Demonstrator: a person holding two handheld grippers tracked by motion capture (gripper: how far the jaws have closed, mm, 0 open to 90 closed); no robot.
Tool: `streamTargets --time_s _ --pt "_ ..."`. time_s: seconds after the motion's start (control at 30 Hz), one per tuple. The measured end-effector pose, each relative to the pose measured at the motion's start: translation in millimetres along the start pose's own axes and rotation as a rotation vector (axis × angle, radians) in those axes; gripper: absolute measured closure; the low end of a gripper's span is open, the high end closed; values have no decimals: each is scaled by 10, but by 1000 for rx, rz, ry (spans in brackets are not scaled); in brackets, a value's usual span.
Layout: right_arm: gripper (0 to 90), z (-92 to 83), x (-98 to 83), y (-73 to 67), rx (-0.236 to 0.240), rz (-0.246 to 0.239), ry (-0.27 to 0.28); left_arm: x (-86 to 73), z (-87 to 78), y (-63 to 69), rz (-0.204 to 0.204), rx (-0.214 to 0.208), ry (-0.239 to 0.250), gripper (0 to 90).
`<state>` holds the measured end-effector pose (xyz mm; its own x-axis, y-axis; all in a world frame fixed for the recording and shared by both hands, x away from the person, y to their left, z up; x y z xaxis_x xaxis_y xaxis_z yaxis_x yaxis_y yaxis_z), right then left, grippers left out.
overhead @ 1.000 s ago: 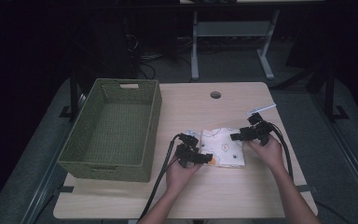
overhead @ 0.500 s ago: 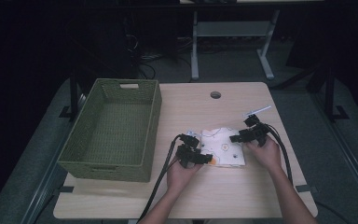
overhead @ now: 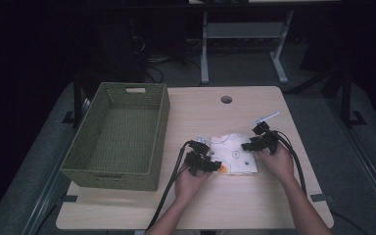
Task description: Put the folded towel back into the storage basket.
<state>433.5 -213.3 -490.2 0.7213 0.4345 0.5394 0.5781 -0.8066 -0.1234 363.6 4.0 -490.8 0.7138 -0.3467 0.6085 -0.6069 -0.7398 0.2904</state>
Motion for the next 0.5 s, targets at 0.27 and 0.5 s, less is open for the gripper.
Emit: streamTargets --time_s 0.27,0.5 --pt "572 -2 3 -18 6 4 -1 14 24 17 36 43 0 584" --pt "682 -2 -5 -35 42 20 3 28 39 -7 58 37 -10 747"
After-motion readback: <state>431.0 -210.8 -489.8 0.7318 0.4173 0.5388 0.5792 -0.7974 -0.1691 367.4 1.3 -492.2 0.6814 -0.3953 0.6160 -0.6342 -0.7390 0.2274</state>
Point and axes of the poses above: each handheld gripper's, and its own axes: z roughly forward along the jaws, x roughly out of its top, y roughly to its right, the point moved 4 cm from there along z, roughly forward along the jaws, and after that the axes turned 1 degree about -z, right-handed, at the moved point
